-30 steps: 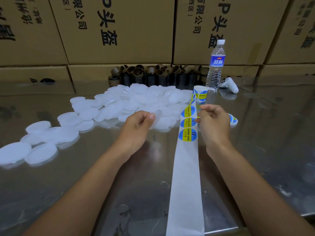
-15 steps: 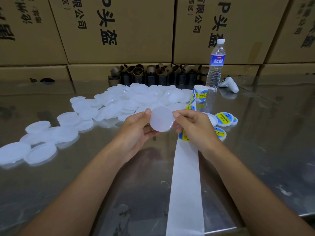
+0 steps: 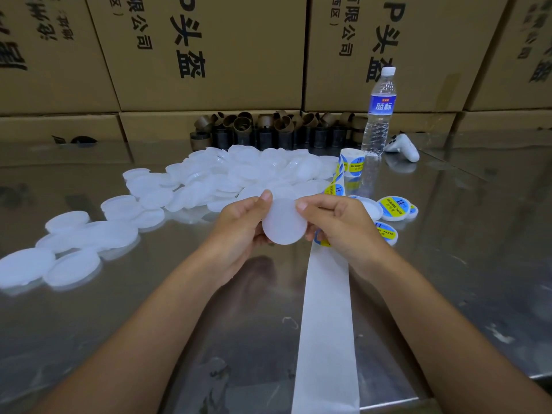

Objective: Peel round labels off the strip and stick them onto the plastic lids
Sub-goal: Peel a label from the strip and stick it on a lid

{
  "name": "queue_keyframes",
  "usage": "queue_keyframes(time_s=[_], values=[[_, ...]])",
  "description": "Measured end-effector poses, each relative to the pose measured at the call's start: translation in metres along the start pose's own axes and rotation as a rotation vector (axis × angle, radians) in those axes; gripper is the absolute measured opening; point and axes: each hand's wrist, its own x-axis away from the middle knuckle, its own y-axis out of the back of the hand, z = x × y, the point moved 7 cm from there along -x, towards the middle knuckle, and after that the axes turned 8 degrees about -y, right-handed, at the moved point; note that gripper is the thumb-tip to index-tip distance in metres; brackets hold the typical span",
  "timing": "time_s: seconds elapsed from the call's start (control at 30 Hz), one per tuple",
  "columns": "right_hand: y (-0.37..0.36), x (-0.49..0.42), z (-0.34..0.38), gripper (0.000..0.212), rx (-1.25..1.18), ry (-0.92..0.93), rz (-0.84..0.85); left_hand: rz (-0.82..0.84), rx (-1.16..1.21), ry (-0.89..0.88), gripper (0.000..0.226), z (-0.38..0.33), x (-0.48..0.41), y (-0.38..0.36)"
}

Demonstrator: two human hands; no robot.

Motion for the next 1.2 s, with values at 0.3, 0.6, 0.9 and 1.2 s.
queue_keyframes(time_s=[0.3, 0.6, 0.9, 1.2], values=[[0.001, 0.0, 0.0, 0.012, -0.013, 0.008, -0.018, -0.062, 0.079, 0.01, 0.056, -0.006, 0.0, -0.001], [0.0, 0.0, -0.001, 0.009, -0.029, -0.001, -0.001, -0.078, 0.093, 0.025, 0.054, -0.008, 0.002, -0.002], [-0.002, -0.001, -0.003, 0.014, -0.045, -0.021, 0.04, -0.054, 0.124, -0.047, 0.029, -0.011, 0.003, 0.0], [0.003, -0.002, -0.003, 0.007, -0.045, -0.032, -0.031, -0.015, 0.103, 0.008, 0.056, -0.006, 0.004, -0.006]])
